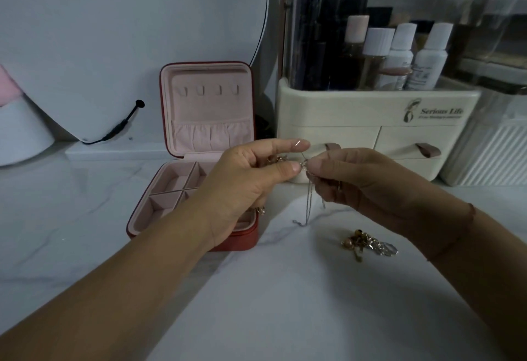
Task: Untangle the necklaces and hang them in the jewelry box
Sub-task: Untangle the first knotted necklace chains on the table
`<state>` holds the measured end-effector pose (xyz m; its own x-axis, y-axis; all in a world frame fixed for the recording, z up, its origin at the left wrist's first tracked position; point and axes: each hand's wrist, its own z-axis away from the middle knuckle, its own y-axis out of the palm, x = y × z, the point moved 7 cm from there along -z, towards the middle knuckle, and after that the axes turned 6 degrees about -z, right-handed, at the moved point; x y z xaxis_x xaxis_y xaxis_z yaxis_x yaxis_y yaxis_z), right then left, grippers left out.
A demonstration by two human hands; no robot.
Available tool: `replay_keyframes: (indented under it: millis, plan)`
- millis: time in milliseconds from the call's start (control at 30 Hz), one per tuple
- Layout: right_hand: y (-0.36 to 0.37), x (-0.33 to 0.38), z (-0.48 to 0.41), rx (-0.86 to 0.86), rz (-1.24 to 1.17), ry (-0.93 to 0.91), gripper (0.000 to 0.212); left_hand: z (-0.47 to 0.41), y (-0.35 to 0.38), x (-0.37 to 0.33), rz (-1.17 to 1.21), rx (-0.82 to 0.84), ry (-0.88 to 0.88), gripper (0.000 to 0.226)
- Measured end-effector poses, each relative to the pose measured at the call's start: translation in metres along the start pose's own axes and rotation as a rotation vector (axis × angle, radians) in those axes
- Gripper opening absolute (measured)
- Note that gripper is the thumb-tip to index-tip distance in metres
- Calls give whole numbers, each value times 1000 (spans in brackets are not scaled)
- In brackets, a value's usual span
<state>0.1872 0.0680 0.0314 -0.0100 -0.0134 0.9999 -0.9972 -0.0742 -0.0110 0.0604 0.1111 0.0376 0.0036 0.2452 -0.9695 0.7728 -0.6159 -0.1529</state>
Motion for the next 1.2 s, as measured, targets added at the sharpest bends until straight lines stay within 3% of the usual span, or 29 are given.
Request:
replay_keyframes:
  millis: [200, 600, 767, 1000, 1200]
  plan:
    - [1, 0, 0, -3, 34, -5, 13, 1, 0, 4, -15, -1, -32, 32]
    - [-5, 5, -1, -116, 142, -84, 36, -3, -1, 7, -3, -44, -28, 41]
    - [-4, -1, -1, -87, 17, -13, 20, -3, 0, 6, 20, -54, -49, 46]
    - [-7, -9, -6, -75, -173, 59, 13, -1, 3, 3, 41, 4, -60, 52]
    - [-2, -12, -6, -10, -103, 75, 11, 0, 3, 1, 43, 9, -50, 47]
